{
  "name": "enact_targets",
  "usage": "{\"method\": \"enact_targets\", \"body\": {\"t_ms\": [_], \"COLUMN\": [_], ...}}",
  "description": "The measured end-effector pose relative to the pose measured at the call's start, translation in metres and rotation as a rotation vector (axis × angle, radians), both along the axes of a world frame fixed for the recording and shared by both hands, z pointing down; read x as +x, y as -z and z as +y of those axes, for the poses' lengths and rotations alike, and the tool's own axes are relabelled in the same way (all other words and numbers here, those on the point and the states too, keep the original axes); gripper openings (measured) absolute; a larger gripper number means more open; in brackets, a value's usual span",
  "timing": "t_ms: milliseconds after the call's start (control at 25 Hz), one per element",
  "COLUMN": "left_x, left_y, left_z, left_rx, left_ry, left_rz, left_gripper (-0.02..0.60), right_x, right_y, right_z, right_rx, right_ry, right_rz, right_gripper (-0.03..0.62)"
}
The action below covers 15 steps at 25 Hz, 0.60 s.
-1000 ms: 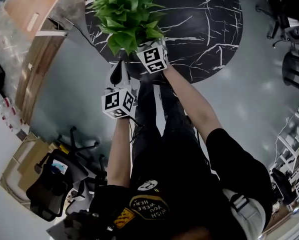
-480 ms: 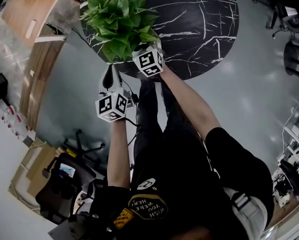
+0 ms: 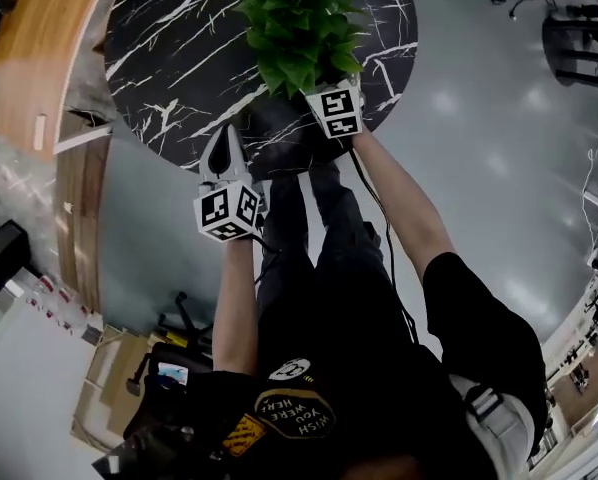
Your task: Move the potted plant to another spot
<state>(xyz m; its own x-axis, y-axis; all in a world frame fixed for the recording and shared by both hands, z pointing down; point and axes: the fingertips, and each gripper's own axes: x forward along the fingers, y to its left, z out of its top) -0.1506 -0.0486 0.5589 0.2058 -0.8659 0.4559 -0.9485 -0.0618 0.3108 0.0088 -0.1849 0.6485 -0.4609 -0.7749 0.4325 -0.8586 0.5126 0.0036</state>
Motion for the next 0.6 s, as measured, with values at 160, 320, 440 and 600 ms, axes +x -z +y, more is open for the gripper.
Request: {"method": "enact_targets", "body": {"t_ms": [160, 320, 440, 600], "left_x": [0.033, 0.058, 0.071, 0.075], "left_y": [-0.003, -0.002, -0.003, -0.004], "left_z": [-0.010, -0.023, -0.029, -0.034], "left_rx": [-0.006, -0.012, -0.016, -0.021], "left_ry": [-0.057, -0.122, -0.149, -0.168], "left_rz": [0.001, -0.001, 0.000, -0.010], "left_gripper": [0.005, 0.005, 0.005, 0.005], "right_x": [0.077, 0.142, 0.175, 0.187], "right_y": [-0.002, 0.003, 0.005, 0.007], "right_z": [-0.024, -0.042, -0.053, -0.059], "right_rx": [0.005, 0.020, 0.027, 0.022], "right_ry": [-0.106, -0.197, -0.246, -0.235], "right_rz": [0.012, 0.032, 0.039, 0.010], "right_gripper": [0.482, 0.482, 0.482, 0.483]}}
